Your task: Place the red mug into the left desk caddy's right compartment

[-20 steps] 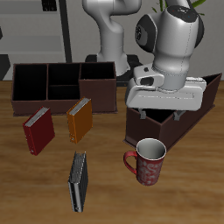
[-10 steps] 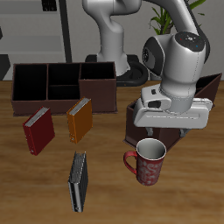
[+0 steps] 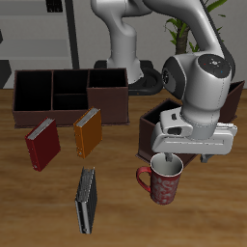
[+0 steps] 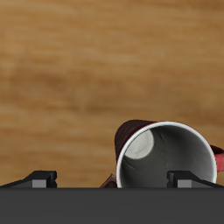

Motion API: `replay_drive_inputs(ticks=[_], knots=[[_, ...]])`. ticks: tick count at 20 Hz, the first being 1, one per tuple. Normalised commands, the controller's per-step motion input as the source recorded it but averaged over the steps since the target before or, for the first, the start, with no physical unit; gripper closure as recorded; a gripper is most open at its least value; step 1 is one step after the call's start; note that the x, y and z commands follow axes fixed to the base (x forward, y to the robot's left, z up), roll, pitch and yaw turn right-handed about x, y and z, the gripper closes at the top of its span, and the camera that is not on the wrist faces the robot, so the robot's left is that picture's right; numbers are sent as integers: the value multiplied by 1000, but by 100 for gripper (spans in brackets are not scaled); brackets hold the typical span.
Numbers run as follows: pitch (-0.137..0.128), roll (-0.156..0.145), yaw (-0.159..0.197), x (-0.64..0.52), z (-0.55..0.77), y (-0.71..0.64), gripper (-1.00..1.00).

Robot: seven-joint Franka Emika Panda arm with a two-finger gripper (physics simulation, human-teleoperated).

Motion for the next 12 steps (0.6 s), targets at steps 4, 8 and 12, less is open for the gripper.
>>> replay_drive_inputs(ticks=[4, 8, 12], knots=[[41, 6, -13, 40, -304, 47, -100], [42, 12, -27, 40, -308, 27, -100], [24, 13, -13, -18, -141, -20, 100]])
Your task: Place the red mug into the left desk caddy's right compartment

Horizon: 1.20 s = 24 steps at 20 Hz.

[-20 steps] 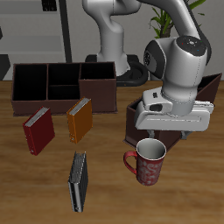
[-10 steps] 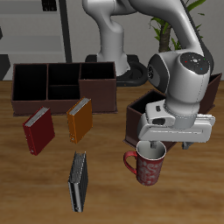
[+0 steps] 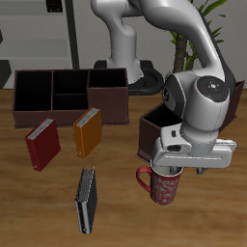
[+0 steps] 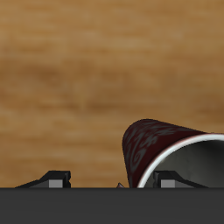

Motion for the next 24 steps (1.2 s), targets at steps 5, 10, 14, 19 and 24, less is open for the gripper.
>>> replay_drive_inputs(ticks=[5, 10, 14, 19, 24], knots=[[-25, 4, -5, -35, 183, -68, 100], [-37, -24, 12, -45, 260, -172, 100], [-58, -47, 24, -141, 432, -255, 100], [-80, -29, 10, -232, 633, -227, 100], [-103, -45, 6, -397, 869, -332, 100]])
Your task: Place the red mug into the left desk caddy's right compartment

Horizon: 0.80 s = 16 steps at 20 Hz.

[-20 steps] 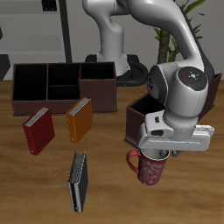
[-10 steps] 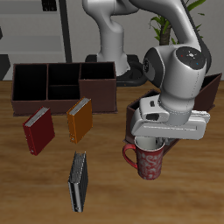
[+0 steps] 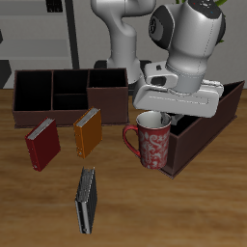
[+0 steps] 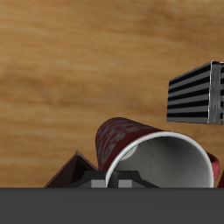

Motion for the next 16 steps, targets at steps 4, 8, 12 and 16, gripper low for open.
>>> replay_drive_inputs(ticks=[4, 8, 12, 16], knots=[[-87, -51, 14, -521, 876, -277, 100], [-44, -17, 10, -475, 621, -33, 100], [-13, -23, -1, -458, 478, 148, 100], [-3, -25, -11, -339, 225, 219, 100]])
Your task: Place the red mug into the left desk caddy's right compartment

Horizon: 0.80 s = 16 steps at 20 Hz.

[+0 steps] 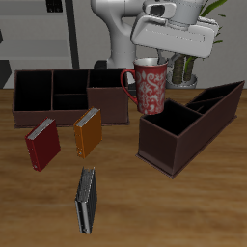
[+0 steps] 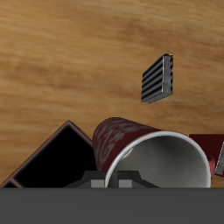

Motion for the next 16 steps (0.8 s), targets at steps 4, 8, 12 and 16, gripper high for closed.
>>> replay_drive_inputs(ticks=[4, 8, 12, 16], knots=[[60, -58, 5, -223, -46, 370, 100], [14, -28, 40, -251, -107, 599, 100], [27, 49, 36, -74, -72, 526, 100], [10, 85, 32, -65, -87, 559, 100]])
